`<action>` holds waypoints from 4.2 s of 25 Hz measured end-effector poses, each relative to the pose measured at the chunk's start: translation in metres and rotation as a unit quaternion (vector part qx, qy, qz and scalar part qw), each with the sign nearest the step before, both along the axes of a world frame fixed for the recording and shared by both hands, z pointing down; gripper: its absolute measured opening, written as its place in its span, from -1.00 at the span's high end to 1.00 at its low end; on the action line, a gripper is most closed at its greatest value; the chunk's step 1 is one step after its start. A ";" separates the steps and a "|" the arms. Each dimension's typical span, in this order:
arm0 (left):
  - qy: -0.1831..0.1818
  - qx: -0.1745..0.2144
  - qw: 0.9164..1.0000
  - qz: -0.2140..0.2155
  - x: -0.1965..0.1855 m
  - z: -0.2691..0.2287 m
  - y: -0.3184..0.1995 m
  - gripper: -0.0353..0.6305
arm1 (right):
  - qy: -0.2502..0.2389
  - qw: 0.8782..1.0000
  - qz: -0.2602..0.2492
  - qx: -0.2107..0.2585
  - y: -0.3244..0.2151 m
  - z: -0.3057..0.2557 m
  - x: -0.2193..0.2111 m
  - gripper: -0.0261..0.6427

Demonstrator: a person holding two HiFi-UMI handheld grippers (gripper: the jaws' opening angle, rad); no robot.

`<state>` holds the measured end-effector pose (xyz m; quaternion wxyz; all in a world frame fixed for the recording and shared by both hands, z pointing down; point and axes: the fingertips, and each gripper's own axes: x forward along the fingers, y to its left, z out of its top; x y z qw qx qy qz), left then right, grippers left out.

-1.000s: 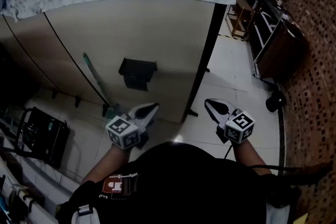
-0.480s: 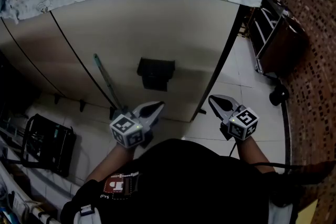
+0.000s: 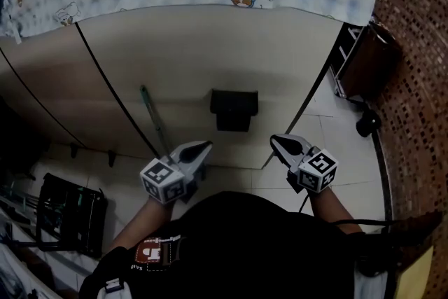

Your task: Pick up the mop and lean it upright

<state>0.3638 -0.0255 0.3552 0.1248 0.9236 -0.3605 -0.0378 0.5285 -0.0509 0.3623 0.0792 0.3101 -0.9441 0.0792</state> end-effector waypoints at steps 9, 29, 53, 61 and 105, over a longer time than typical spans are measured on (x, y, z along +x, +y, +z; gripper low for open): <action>-0.001 -0.018 0.999 -0.035 0.012 0.004 -0.013 0.89 | -0.009 0.999 -0.041 -0.010 -0.033 0.002 0.007 0.89; 0.016 -0.003 1.000 0.016 -0.115 0.006 -0.064 0.89 | -0.015 1.000 -0.011 -0.002 -0.071 0.006 -0.124 0.89; 0.009 -0.022 0.997 0.068 -0.191 0.009 -0.060 0.89 | -0.034 0.999 0.010 -0.006 -0.065 0.006 -0.208 0.88; 0.021 -0.010 0.998 0.056 -0.252 0.008 -0.065 0.89 | -0.025 1.000 0.006 -0.015 -0.064 0.018 -0.262 0.88; 0.019 -0.013 1.000 0.012 -0.461 0.023 -0.084 0.89 | -0.014 0.999 -0.002 -0.042 -0.112 0.057 -0.459 0.84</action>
